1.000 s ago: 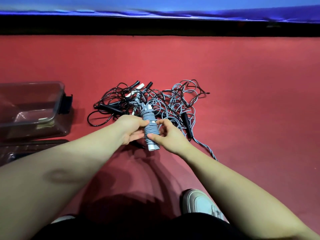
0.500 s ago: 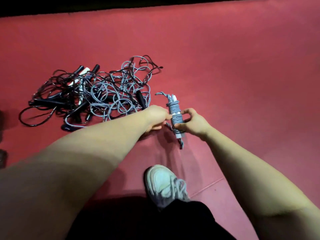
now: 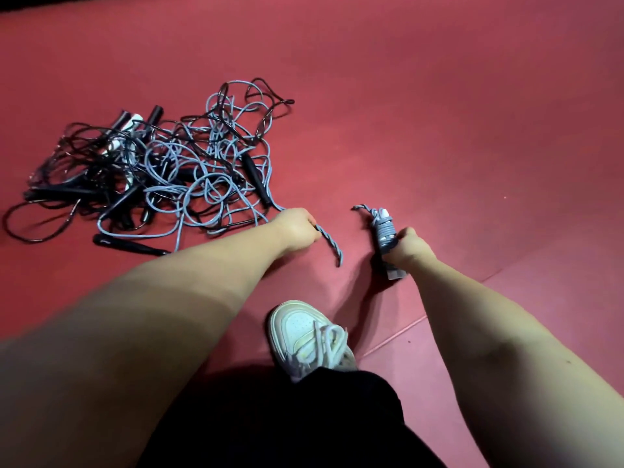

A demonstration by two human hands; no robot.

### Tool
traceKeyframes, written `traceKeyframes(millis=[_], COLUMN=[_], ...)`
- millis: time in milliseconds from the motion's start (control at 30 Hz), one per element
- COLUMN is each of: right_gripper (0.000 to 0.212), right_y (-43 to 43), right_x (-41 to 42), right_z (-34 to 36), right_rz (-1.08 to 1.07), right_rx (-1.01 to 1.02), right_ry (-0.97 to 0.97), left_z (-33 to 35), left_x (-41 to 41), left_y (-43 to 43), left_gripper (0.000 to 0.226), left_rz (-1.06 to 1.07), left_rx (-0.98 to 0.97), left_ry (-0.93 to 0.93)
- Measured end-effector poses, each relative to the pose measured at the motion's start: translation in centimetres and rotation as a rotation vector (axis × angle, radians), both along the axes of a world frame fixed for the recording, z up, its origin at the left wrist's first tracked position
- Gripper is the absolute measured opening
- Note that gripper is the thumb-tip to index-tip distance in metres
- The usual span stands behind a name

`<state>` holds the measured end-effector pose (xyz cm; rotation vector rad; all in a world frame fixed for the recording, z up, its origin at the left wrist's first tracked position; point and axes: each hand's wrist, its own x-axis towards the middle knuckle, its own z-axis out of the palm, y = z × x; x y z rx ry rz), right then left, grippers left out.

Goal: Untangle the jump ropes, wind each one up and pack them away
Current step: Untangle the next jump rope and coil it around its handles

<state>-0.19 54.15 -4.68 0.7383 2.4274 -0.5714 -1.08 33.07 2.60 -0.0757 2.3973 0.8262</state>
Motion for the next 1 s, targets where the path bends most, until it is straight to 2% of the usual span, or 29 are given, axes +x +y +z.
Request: traceKeyframes(millis=[133,233,367,467,533,633,700,800,900,933,1000], right_gripper=[0.052,0.046,0.044,0.036,0.025,0.024,0.035,0.054,0.04,0.032,0.021], right_y=[-1.8,-4.1,-9.2,-14.6,-19.0,-26.0,-30.4,-34.6,-36.2,-36.4,-36.8], right_x=[-0.9,-2.1,-5.1,-7.9,-9.5,-11.4,-12.6,-14.0,-14.6,-14.6,-14.6], right_z=[1.0,1.9,3.1,4.1,5.1,6.1,6.1,5.6,4.3,4.1,4.5], right_rz=[-0.043,0.087,0.329,0.566,0.711,0.837,0.781,0.524,0.298,0.248,0.29], right_rx=[0.229,0.331,0.118,-0.023,-0.054,-0.102,-0.171,-0.345,-0.557,-0.611,-0.665], right_ry=[-0.035,0.071,0.15,0.251,0.323,0.363,0.352,0.253,0.111,0.139,0.305], left_z=[0.2,0.7,2.1,3.5,3.9,4.6,4.2,1.7,-0.6,-1.1,-1.5], left_x=[-0.2,-0.8,-2.4,-3.7,-4.4,-4.4,-3.7,-3.0,-3.0,-3.4,-3.8], left_y=[-1.5,-3.6,-8.4,-13.6,-17.9,-23.4,-26.5,-30.2,-32.1,-32.3,-32.4], left_gripper=[0.032,0.031,0.03,0.034,0.033,0.031,0.032,0.022,0.018,0.021,0.044], left_rz=[-0.034,-0.064,-0.178,-0.199,-0.169,-0.028,0.042,0.15,0.413,0.48,0.591], left_rx=[-0.054,-0.082,-0.175,-0.318,-0.378,-0.427,-0.44,-0.408,-0.254,-0.21,-0.108], left_ry=[0.01,0.023,-0.042,-0.093,-0.12,-0.069,0.013,0.091,0.167,0.187,0.221])
